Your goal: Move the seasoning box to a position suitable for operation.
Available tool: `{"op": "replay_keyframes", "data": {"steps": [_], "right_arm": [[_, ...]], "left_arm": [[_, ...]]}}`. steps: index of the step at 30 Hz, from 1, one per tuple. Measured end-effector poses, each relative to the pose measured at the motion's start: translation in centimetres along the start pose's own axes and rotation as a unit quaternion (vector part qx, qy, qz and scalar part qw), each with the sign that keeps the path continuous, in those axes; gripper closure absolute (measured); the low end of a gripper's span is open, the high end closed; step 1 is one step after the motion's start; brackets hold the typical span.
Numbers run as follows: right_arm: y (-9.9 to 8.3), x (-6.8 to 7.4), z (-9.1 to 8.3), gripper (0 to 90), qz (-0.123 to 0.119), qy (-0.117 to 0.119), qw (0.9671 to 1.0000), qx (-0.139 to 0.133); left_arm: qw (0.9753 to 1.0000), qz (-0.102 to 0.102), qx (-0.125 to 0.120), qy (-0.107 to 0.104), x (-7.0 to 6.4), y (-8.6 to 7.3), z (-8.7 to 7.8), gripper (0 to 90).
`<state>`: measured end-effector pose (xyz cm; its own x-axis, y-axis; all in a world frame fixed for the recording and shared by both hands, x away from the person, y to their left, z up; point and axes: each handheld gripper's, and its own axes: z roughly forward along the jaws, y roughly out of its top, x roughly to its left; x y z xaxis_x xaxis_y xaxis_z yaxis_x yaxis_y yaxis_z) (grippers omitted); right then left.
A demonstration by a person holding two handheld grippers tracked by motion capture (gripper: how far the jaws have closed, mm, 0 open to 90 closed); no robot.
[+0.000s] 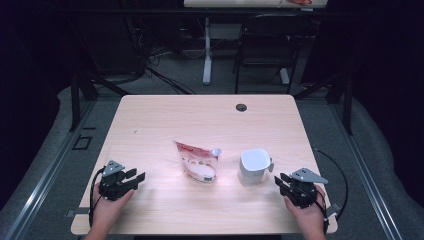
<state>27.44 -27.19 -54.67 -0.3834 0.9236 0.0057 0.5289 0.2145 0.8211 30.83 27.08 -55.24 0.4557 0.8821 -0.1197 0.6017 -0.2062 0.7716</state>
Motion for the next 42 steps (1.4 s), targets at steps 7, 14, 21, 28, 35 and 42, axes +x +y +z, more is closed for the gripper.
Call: {"op": "replay_keyframes", "data": {"steps": [7, 14, 21, 28, 35, 42], "right_arm": [[0.9, -0.3, 1.2, 68.9, 0.005, 0.002, 1.0000, -0.008], [1.9, -0.2, 2.5, 70.7, 0.001, -0.001, 1.0000, -0.009], [2.4, -0.4, 3.4, 74.9, 0.002, 0.004, 0.9999, -0.010], [2.8, -0.3, 4.2, 76.4, -0.009, -0.002, 1.0000, -0.004], [3.0, -0.2, 4.2, 77.6, -0.025, -0.010, 0.9996, 0.001], [3.0, 0.2, 4.0, 78.1, -0.032, -0.022, 0.9992, 0.008]], "left_arm": [[0.9999, -0.003, 0.009, 0.014, 0.2, -0.4, -0.2, 57.4], [0.9998, -0.008, 0.005, 0.015, 0.3, -0.6, -0.6, 60.6], [0.9998, -0.009, 0.013, 0.009, 0.3, -0.8, -0.7, 63.6], [0.9999, -0.002, 0.013, 0.001, 0.1, -1.0, -0.9, 64.0], [0.9999, 0.004, 0.015, 0.001, 0.0, -1.0, -0.9, 63.8], [0.9998, 0.008, 0.016, 0.000, -0.1, -1.0, -0.8, 63.3]]}}
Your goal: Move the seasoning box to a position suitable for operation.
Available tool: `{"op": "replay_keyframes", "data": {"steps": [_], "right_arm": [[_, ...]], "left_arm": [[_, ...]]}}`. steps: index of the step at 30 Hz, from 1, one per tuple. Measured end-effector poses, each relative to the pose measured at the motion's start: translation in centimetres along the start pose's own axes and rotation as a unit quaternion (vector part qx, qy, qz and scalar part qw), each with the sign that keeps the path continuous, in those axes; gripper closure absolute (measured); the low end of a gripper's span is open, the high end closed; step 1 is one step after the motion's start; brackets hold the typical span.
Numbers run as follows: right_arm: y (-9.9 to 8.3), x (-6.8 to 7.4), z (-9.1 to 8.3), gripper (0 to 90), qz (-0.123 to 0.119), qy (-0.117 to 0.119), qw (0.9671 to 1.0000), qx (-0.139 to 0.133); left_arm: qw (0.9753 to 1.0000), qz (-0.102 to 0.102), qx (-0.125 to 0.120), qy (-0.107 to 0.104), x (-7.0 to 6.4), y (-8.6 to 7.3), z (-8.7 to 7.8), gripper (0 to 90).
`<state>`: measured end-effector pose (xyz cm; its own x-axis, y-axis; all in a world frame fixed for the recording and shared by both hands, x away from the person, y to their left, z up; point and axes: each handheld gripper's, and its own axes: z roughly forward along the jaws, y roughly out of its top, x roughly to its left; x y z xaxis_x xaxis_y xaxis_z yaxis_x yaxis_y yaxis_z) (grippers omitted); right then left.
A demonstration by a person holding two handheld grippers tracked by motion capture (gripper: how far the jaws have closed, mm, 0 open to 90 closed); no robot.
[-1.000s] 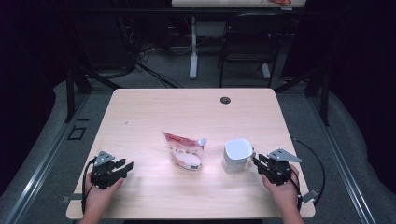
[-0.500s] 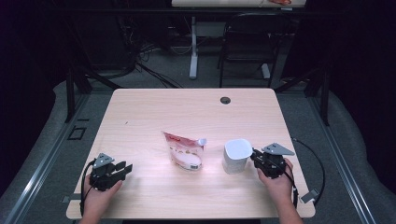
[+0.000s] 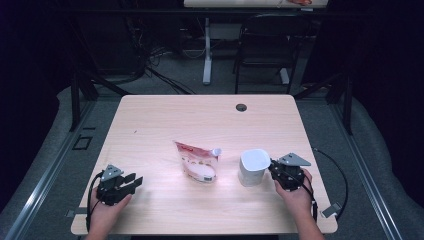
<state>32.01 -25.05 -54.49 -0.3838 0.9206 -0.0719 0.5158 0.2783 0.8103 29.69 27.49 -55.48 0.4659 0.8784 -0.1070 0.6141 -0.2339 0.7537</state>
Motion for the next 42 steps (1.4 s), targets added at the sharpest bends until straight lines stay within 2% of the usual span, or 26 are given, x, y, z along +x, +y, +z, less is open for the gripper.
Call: {"op": "replay_keyframes", "data": {"steps": [6, 17, 22, 26, 35, 42], "right_arm": [[0.0, 0.5, -0.4, 79.5, -0.004, 0.003, 1.0000, 0.006], [-0.7, 2.0, -1.8, 79.3, 0.004, 0.001, 0.9999, 0.014], [-0.9, 3.2, -2.4, 81.6, -0.001, 0.010, 0.9998, 0.018], [-1.3, 4.3, -3.2, 81.8, -0.021, 0.018, 0.9994, 0.020], [-2.1, 4.5, -4.5, 79.8, 0.001, 0.044, 0.9990, 0.008], [-2.7, 5.1, -5.6, 78.6, 0.000, 0.062, 0.9980, 0.011]], "left_arm": [[1.0000, 0.008, 0.001, -0.005, -0.3, 0.1, 0.2, 63.2], [0.9998, 0.017, 0.005, -0.011, -0.6, 0.5, 0.8, 62.9], [0.9995, 0.027, 0.007, -0.017, -0.8, 0.8, 1.0, 62.8], [0.9994, 0.027, 0.007, -0.021, -0.9, 0.9, 1.3, 61.9], [0.9994, 0.027, 0.004, -0.021, -0.9, 1.0, 1.2, 61.6], [0.9995, 0.023, 0.006, -0.020, -0.8, 0.9, 1.1, 61.4]]}}
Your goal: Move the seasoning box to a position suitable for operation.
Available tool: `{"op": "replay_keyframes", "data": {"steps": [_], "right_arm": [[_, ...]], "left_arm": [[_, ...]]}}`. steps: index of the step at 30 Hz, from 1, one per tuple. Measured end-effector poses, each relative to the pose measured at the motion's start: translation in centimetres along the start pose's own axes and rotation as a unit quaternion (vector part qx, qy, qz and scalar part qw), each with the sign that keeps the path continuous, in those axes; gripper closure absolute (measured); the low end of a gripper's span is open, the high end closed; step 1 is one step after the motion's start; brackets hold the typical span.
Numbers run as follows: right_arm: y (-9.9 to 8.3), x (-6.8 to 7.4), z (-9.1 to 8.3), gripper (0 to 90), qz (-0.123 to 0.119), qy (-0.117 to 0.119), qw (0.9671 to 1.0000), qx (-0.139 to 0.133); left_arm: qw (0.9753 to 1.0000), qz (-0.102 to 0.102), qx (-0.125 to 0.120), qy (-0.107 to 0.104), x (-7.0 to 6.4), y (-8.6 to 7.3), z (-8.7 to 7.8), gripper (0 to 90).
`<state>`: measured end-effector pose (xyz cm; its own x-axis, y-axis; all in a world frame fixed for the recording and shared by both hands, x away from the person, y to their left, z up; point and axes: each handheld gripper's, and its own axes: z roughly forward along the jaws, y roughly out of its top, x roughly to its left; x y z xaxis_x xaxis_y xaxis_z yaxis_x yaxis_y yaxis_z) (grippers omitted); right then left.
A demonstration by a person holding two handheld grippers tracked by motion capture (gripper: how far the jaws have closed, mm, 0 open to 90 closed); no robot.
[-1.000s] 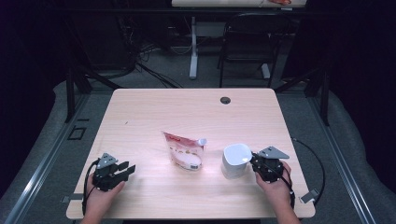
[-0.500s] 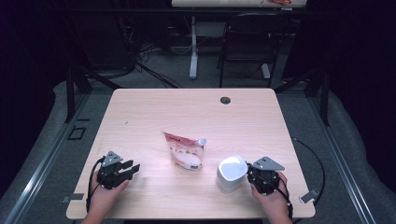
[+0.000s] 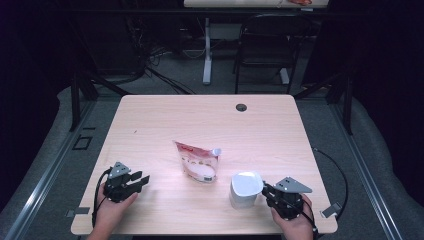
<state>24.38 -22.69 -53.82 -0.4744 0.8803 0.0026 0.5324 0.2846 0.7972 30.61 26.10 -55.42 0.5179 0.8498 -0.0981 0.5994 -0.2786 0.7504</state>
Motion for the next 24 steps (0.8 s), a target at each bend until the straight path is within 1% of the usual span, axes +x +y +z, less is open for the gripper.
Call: {"op": "replay_keyframes", "data": {"steps": [3, 7, 8, 10, 11, 12, 15, 17, 20, 21, 22, 23, 24], "right_arm": [[-0.2, 0.3, -0.3, 77.7, 0.004, 0.015, 0.9999, 0.000], [-0.5, 0.5, -0.6, 74.7, 0.002, 0.022, 0.9998, -0.004], [-0.5, 0.5, -0.7, 73.8, 0.001, 0.027, 0.9996, -0.004], [-0.5, 0.4, -1.0, 72.5, 0.001, 0.033, 0.9994, -0.010], [-0.5, 0.4, -1.1, 71.0, 0.005, 0.039, 0.9991, -0.015], [-0.4, 0.3, -1.4, 70.8, 0.003, 0.044, 0.9989, -0.017], [-0.4, 0.2, -2.0, 70.2, 0.004, 0.051, 0.9984, -0.027], [-0.3, 0.0, -2.4, 70.1, 0.016, 0.055, 0.9977, -0.037], [-0.2, -0.3, -3.0, 68.3, 0.022, 0.047, 0.9978, -0.041], [-0.1, -0.5, -3.0, 68.3, 0.028, 0.051, 0.9977, -0.034], [-0.1, -0.6, -2.9, 68.4, 0.032, 0.051, 0.9975, -0.038], [-0.1, -0.8, -2.9, 68.8, 0.030, 0.046, 0.9979, -0.035], [0.1, -1.0, -2.9, 69.5, 0.032, 0.045, 0.9979, -0.033]], "left_arm": [[1.0000, 0.000, 0.003, 0.002, 0.0, 0.0, 0.0, 61.2], [1.0000, 0.001, -0.002, 0.002, -0.1, 0.0, 0.0, 61.1], [1.0000, 0.001, -0.001, 0.002, -0.1, 0.0, 0.0, 61.0], [1.0000, -0.001, -0.006, 0.001, -0.1, 0.0, 0.0, 60.9], [1.0000, -0.002, -0.006, 0.001, -0.1, 0.0, 0.0, 60.8], [1.0000, -0.002, -0.005, 0.001, 0.0, 0.0, -0.1, 60.8], [1.0000, -0.005, -0.005, -0.001, 0.0, 0.0, -0.1, 60.6], [1.0000, -0.003, -0.004, 0.000, 0.1, 0.0, -0.1, 60.6], [1.0000, -0.004, -0.006, -0.001, 0.1, 0.0, -0.2, 60.6], [1.0000, -0.007, -0.006, -0.003, 0.1, 0.0, -0.1, 60.6], [0.9999, -0.013, -0.001, -0.007, 0.2, 0.0, -0.1, 60.6], [0.9998, -0.016, 0.004, -0.011, 0.2, 0.0, 0.0, 60.6], [0.9998, -0.014, 0.005, -0.012, 0.2, 0.0, 0.0, 60.6]]}}
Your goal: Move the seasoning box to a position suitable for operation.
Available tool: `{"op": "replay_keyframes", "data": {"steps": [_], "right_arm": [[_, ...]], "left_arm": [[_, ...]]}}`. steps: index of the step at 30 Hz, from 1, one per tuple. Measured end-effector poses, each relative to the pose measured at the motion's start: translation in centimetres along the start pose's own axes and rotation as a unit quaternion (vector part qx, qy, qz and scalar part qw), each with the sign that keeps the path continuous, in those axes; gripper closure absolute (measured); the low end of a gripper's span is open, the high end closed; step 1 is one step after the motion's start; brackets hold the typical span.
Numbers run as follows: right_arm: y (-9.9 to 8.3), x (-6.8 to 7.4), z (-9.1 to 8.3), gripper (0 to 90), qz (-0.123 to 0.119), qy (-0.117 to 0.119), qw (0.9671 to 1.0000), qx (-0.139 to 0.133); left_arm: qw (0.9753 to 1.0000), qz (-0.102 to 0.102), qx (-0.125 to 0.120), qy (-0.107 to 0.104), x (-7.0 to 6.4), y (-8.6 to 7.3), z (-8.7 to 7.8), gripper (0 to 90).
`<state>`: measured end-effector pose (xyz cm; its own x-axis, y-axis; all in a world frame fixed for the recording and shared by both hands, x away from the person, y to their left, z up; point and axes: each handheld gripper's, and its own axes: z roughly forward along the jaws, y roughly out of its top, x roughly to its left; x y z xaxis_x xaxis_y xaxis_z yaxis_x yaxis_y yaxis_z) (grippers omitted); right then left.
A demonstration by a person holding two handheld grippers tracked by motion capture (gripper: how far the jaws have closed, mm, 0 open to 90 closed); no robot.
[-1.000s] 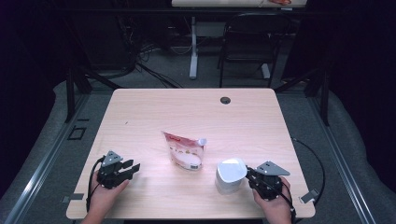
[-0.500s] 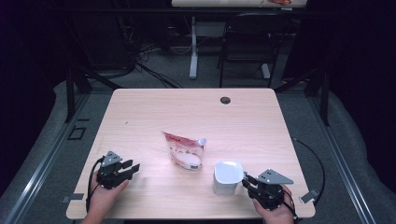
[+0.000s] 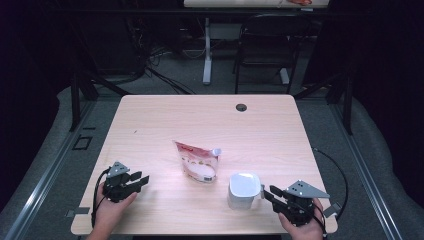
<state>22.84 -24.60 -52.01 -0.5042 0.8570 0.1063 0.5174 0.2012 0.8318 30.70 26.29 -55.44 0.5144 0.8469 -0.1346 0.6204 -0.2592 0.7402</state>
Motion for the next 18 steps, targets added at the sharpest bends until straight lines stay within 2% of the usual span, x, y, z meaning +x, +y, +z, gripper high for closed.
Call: {"op": "replay_keyframes", "data": {"steps": [5, 10, 18], "right_arm": [[1.0, -0.4, -0.1, 71.2, 0.004, -0.011, 0.9999, -0.005], [1.9, -0.4, 0.1, 73.2, 0.004, -0.020, 0.9998, 0.004], [3.3, -0.4, 0.6, 70.8, 0.009, -0.020, 0.9997, 0.010]], "left_arm": [[1.0000, 0.004, -0.005, 0.001, -0.1, 0.0, 0.1, 60.5], [1.0000, 0.005, -0.005, 0.002, -0.1, 0.0, 0.1, 60.1], [1.0000, 0.003, -0.002, 0.002, 0.0, 0.0, 0.1, 59.9]]}}
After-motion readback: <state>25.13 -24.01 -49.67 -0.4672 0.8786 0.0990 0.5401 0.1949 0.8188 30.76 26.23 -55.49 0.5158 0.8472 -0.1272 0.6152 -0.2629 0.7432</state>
